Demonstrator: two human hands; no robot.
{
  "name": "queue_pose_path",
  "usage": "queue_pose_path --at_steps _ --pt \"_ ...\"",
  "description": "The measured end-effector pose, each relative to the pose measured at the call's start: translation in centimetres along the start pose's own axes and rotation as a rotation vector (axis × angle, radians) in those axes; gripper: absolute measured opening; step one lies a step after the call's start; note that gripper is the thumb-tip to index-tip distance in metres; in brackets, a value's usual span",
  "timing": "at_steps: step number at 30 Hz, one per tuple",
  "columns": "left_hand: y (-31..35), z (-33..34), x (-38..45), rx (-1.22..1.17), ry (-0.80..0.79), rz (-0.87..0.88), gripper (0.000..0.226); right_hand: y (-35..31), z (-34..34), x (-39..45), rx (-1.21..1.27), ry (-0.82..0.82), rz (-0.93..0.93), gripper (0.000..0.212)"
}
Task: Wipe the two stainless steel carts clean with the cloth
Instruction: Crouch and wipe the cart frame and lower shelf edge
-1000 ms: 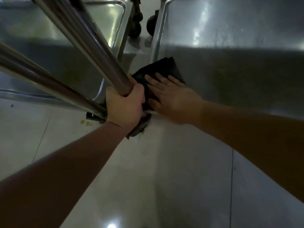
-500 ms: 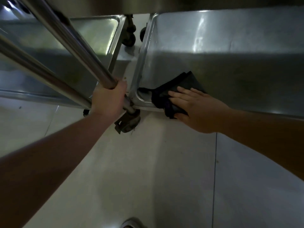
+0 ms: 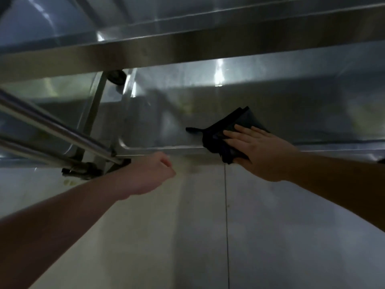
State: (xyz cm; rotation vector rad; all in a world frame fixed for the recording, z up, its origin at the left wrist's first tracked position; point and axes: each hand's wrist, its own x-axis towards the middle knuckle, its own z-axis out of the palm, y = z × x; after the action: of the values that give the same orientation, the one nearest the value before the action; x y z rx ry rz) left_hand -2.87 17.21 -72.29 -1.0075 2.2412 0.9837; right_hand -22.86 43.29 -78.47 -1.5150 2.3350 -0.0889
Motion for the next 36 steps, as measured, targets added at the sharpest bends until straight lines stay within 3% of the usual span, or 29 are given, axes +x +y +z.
queue_pose_path --at_steps 4,9,14,24,28,36 --pt "5.2 2.2 -0.1 0.278 0.062 0.295 0.015 3.2 -0.3 -3.2 0.01 -0.005 0.029 0.06" --pt "10.0 6.3 0.0 0.394 0.12 0.65 0.028 7.6 -0.3 -7.5 0.024 -0.012 0.09 0.067" --pt "13.8 10.1 0.6 0.57 0.189 0.876 0.041 13.4 -0.4 -13.1 0.013 -0.019 0.164 0.073" --pt "21.4 19.5 1.5 0.67 0.197 0.992 0.08 21.4 -1.2 -22.2 0.049 0.018 0.435 0.086" --pt "24.2 22.7 2.1 0.705 0.178 1.064 0.092 23.2 -1.2 -24.6 0.07 0.042 0.518 0.08" --pt "24.4 25.4 3.2 0.773 0.226 1.022 0.106 23.5 -0.2 -24.8 0.119 0.202 0.724 0.064"
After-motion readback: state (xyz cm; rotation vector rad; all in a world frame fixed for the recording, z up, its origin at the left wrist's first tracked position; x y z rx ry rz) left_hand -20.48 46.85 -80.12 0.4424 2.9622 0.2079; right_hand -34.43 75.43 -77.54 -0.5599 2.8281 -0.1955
